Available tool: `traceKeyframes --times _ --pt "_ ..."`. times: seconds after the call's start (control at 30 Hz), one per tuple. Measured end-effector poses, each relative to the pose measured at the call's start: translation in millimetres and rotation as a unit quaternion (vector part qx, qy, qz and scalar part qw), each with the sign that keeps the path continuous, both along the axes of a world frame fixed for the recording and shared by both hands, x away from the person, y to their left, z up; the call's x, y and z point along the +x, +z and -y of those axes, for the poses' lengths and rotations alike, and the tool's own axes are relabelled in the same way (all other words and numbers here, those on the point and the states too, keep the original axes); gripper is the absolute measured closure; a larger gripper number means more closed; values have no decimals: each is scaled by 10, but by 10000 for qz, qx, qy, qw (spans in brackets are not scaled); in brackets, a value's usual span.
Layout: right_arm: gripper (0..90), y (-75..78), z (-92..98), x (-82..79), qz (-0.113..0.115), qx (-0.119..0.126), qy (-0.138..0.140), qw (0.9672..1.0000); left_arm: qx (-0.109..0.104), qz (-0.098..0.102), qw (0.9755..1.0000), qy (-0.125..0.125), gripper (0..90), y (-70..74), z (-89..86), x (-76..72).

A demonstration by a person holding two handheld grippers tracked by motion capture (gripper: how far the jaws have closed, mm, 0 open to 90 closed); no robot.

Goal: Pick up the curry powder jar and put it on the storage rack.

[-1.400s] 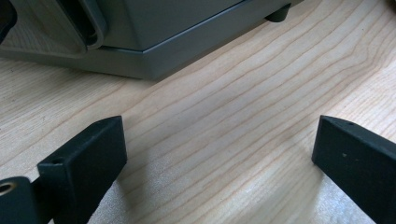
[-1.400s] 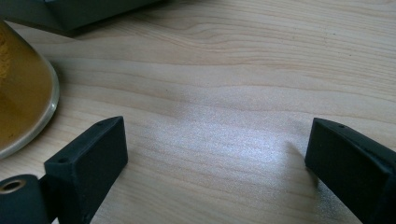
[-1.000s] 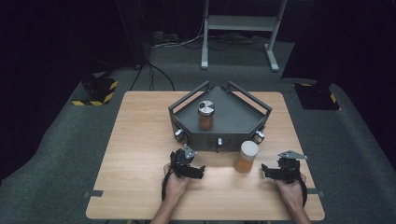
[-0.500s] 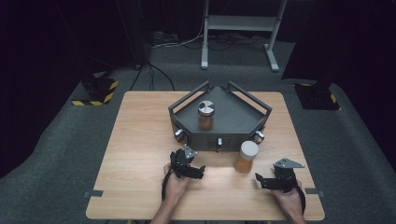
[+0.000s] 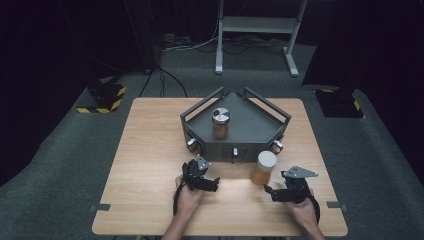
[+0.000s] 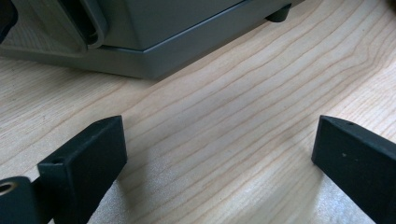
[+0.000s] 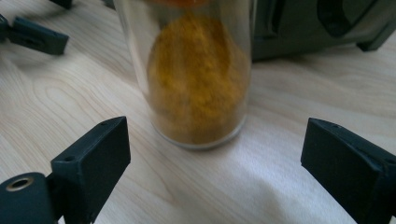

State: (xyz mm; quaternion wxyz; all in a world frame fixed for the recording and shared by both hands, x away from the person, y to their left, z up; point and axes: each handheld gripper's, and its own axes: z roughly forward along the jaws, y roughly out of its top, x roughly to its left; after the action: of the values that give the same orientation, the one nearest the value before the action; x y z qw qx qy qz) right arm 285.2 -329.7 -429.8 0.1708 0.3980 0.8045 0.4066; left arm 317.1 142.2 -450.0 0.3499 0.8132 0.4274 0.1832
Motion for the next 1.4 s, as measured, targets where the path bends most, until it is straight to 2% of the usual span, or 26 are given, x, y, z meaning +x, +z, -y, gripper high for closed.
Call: traceKeyframes --times 0.5,0.83,1.4 --pt "106 131 -98 144 232 175 184 9994 8 7 10000 -2 32 0 0 -1" --pt "124 96 -194 256 212 273 207 9992 8 10 10000 -3 33 0 1 -2" --pt "192 79 -222 270 392 435 163 9982 -7 8 10000 7 36 -2 0 -5"
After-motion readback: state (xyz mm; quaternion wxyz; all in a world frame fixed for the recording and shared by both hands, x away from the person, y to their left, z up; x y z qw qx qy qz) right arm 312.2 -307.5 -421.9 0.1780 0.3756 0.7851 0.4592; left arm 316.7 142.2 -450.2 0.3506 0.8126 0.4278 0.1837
